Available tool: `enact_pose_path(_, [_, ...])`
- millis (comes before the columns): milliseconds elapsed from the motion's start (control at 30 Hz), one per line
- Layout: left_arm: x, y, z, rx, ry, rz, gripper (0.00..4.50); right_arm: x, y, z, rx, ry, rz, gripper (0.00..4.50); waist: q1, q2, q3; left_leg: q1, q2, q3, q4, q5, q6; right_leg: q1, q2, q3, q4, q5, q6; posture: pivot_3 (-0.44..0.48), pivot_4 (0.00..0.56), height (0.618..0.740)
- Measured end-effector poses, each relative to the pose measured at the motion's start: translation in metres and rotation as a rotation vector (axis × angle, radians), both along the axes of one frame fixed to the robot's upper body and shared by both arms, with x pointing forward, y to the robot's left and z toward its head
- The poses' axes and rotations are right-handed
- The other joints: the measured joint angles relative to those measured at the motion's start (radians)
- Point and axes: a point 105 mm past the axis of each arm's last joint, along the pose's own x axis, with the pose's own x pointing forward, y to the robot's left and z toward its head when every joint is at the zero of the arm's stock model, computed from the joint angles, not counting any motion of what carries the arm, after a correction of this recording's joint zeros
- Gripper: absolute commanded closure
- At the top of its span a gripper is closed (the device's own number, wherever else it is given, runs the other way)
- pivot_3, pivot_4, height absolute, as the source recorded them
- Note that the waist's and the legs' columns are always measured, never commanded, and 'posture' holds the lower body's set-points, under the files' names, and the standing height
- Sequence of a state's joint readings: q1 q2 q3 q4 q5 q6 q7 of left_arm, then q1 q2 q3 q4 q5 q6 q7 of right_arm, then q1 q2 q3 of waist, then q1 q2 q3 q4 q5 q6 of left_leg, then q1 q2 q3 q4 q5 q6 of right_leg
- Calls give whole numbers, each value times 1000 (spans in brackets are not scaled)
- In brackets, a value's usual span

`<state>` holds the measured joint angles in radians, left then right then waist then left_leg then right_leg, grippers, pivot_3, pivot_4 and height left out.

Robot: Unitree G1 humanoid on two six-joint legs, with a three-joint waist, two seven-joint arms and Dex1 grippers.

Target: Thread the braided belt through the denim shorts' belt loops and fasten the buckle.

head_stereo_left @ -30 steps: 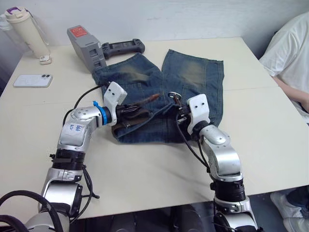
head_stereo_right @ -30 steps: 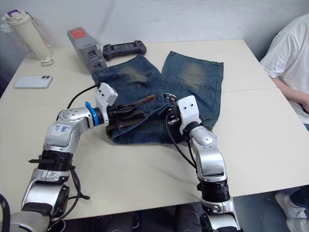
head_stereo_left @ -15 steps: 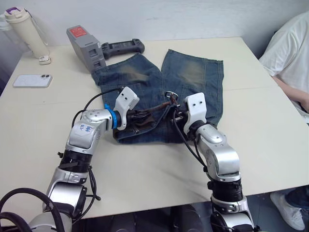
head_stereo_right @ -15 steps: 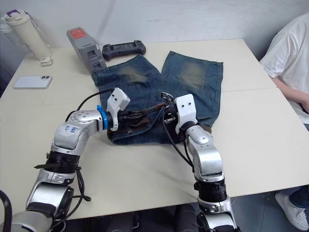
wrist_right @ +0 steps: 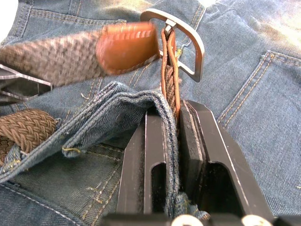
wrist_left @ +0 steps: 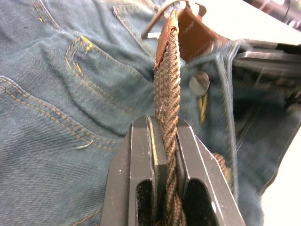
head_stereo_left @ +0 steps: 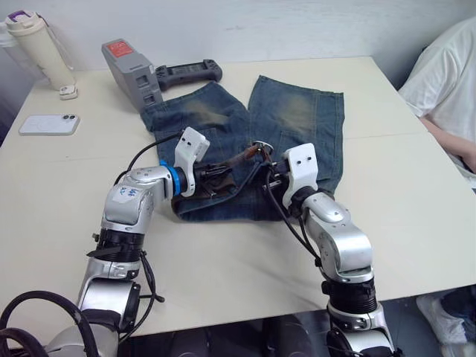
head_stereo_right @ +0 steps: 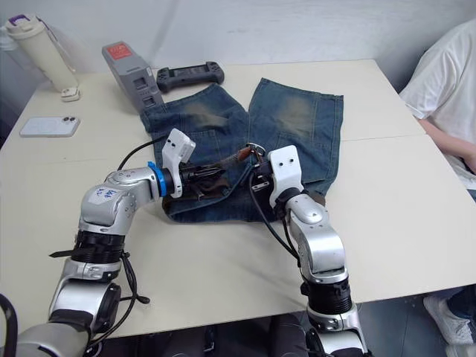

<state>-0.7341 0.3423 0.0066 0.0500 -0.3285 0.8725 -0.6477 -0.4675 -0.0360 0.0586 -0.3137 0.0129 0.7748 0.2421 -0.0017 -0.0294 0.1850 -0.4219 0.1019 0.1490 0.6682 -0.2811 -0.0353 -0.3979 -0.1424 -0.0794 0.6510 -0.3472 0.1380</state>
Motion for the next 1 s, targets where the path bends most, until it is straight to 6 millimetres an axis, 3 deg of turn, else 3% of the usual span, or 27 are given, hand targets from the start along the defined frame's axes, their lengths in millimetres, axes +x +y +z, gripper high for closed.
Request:
enact_pose_path(200, [-4,-15,5,-6,-14,-14,4500,1,8,9,-9,-27,24,4478,-4,0,0,1,0,0,-2,0,-1,0,0,0,-1,0,0,0,150,740])
enact_pose_path(500, [-4,-17,3,30,-27,-14,4500,-2,11,4,-36,-14,39,4478,-3,0,0,0,0,0,-2,1,-1,0,0,0,-1,0,0,0,150,740])
enact_pose_path(1000, [1,-23,5,147,-201,-29,4500,-12,14,3,-133,-11,122,4478,-1,0,0,0,0,0,-2,1,-1,0,0,0,-2,0,0,0,150,740])
